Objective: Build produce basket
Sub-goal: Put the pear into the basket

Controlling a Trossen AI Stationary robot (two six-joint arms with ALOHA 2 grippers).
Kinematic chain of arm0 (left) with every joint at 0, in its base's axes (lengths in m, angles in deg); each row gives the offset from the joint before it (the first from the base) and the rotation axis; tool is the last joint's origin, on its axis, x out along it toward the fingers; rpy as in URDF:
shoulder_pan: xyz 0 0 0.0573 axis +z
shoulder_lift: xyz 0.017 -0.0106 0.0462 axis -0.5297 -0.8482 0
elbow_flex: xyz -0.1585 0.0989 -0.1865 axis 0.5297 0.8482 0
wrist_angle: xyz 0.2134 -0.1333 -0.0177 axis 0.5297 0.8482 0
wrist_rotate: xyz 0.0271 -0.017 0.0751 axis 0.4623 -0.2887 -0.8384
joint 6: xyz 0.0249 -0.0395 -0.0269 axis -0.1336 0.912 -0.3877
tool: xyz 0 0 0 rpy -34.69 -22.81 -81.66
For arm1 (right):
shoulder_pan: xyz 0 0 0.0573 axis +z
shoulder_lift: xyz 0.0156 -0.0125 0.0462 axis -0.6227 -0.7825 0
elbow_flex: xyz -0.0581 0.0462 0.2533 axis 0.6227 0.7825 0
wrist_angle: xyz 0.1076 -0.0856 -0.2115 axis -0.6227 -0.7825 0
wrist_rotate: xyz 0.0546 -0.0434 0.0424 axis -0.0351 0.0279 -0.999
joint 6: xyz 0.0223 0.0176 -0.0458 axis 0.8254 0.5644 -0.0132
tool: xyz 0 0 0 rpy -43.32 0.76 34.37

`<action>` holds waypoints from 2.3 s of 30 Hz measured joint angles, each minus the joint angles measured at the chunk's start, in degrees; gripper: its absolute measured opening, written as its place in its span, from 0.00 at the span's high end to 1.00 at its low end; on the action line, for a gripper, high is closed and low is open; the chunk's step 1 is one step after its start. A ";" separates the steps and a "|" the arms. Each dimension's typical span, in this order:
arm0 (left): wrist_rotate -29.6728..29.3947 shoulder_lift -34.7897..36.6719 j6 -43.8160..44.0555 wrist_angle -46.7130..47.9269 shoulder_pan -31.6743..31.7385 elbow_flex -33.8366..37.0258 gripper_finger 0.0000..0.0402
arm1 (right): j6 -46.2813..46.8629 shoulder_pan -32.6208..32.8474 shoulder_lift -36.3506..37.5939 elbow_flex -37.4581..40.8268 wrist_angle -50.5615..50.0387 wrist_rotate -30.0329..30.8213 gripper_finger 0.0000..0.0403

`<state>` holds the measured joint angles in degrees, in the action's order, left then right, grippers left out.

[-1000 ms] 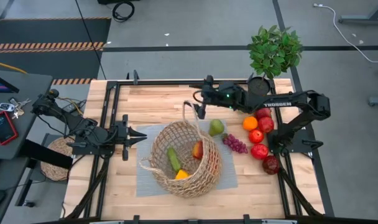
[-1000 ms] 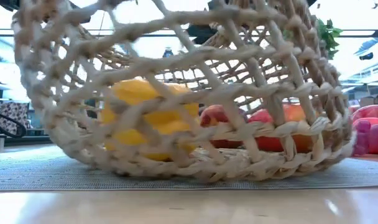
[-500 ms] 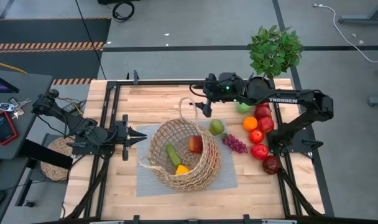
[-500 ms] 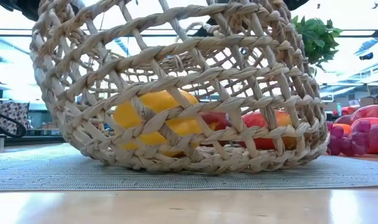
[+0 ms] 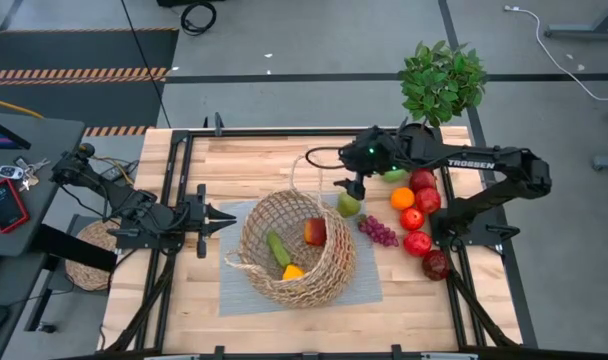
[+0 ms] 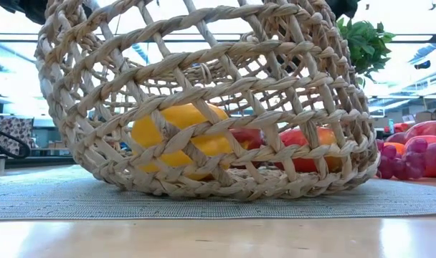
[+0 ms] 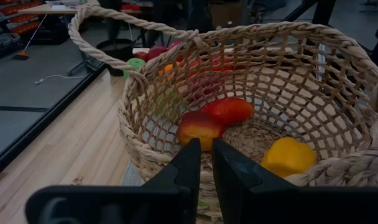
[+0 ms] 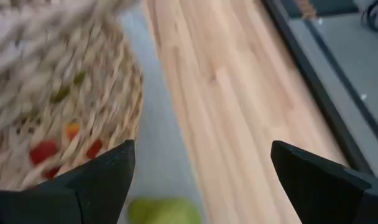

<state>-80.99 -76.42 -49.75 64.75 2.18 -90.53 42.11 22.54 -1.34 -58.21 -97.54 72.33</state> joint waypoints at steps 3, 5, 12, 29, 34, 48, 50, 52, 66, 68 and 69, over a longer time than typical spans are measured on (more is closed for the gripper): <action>-0.02 0.00 0.00 0.00 -0.02 0.00 0.88 | 1.97 1.17 1.67 3.28 0.18 0.33 0.06; -0.01 0.00 0.00 0.01 0.00 0.00 0.88 | 3.95 1.99 2.79 6.03 1.48 0.48 0.06; -0.01 0.00 0.00 0.02 0.00 0.00 0.88 | 11.50 5.01 3.97 20.29 16.39 3.22 0.06; -0.02 -0.02 0.00 0.00 0.00 0.00 0.88 | 25.41 7.67 1.65 43.31 53.81 11.00 0.06; -0.02 -0.01 0.00 0.01 -0.01 0.00 0.88 | 26.67 9.15 -3.13 44.55 57.86 12.31 0.06; 0.00 -0.02 0.00 0.02 0.00 0.00 0.88 | 26.43 9.17 -9.81 44.33 65.12 12.93 0.17; -0.01 0.00 0.00 0.02 0.00 0.00 0.88 | 26.16 9.17 -8.90 44.36 64.50 12.92 0.17; -0.01 -0.02 0.00 0.01 -0.01 0.00 0.88 | 25.26 9.10 -7.08 44.44 63.05 12.87 0.18; -0.02 -0.02 0.00 0.00 -0.02 0.00 0.88 | 15.58 7.22 11.84 38.28 48.20 18.42 0.18; -0.01 -0.01 0.00 0.00 -0.02 0.00 0.88 | 13.39 7.20 13.97 36.94 45.26 21.88 0.18; -0.02 0.00 0.00 0.00 -0.02 0.00 0.88 | 12.30 7.20 14.98 36.42 44.76 23.58 0.18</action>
<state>-81.01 -76.42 -49.75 64.75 2.16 -90.53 54.41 29.74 13.65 -21.79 -52.78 95.91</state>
